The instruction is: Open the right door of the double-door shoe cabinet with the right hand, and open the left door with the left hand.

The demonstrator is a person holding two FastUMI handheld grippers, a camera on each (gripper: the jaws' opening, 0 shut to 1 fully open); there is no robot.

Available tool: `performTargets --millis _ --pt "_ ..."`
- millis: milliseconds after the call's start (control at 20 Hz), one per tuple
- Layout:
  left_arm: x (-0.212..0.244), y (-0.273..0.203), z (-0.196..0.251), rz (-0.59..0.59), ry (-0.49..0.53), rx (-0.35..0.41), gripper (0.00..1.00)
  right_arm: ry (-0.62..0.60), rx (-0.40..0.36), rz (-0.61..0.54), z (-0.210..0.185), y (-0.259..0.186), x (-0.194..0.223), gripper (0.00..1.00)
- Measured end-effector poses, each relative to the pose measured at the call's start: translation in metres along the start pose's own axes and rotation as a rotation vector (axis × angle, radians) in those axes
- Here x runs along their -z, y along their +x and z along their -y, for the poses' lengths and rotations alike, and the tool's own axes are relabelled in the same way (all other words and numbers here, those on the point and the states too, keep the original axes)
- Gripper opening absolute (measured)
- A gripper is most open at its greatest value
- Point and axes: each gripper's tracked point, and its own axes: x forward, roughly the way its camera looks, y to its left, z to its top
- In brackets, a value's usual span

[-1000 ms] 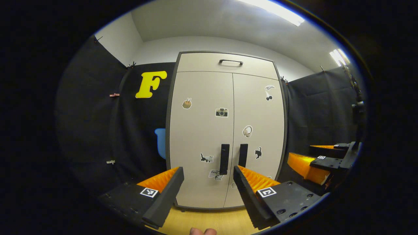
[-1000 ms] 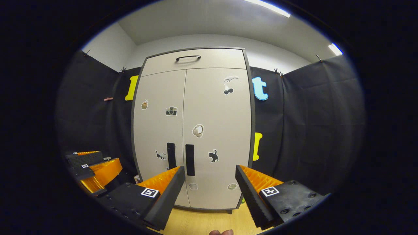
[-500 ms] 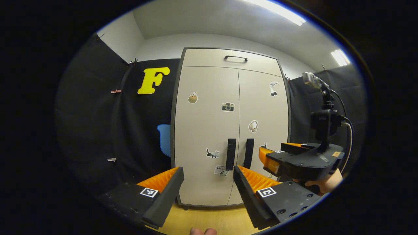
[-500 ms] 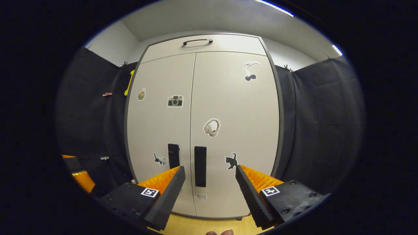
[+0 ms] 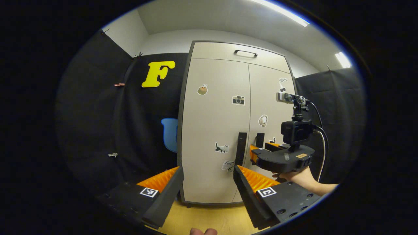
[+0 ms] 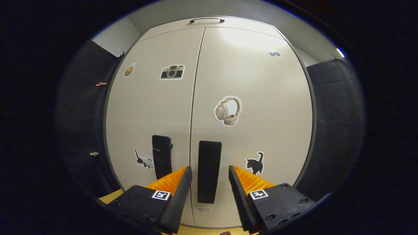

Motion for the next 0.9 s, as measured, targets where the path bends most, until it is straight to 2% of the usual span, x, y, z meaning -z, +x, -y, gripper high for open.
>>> performTargets --millis 50,100,200,400,450,600,650,800,900 --pt "0.001 0.000 -0.003 0.000 -0.003 -0.004 0.95 0.009 -0.001 -0.010 -0.001 0.005 0.004 0.65" --pt "0.001 0.001 -0.005 -0.002 -0.008 -0.006 0.95 0.024 0.000 -0.028 -0.004 0.007 0.008 0.51" --pt "0.004 0.002 -0.008 -0.009 -0.015 -0.007 0.94 0.051 0.013 -0.080 -0.004 0.012 0.022 0.40" --pt "0.010 0.000 -0.012 -0.019 -0.015 -0.012 0.95 0.042 0.026 -0.055 -0.003 0.011 0.018 0.36" --pt "0.011 -0.001 -0.013 -0.020 -0.017 -0.013 0.95 0.036 0.028 -0.063 -0.001 0.012 0.018 0.30" --pt "0.013 -0.006 -0.011 -0.026 -0.021 -0.011 0.95 0.090 0.026 -0.089 -0.002 0.013 0.024 0.26" --pt "0.013 -0.008 -0.011 -0.025 -0.020 -0.012 0.95 0.098 0.018 -0.101 -0.001 0.013 0.020 0.21" --pt "0.009 -0.014 -0.010 -0.016 -0.024 -0.012 0.95 0.082 0.008 -0.120 -0.001 0.010 0.021 0.11" --pt "0.007 -0.015 -0.009 -0.014 -0.019 -0.012 0.95 0.093 -0.005 -0.120 -0.001 0.002 0.019 0.11"
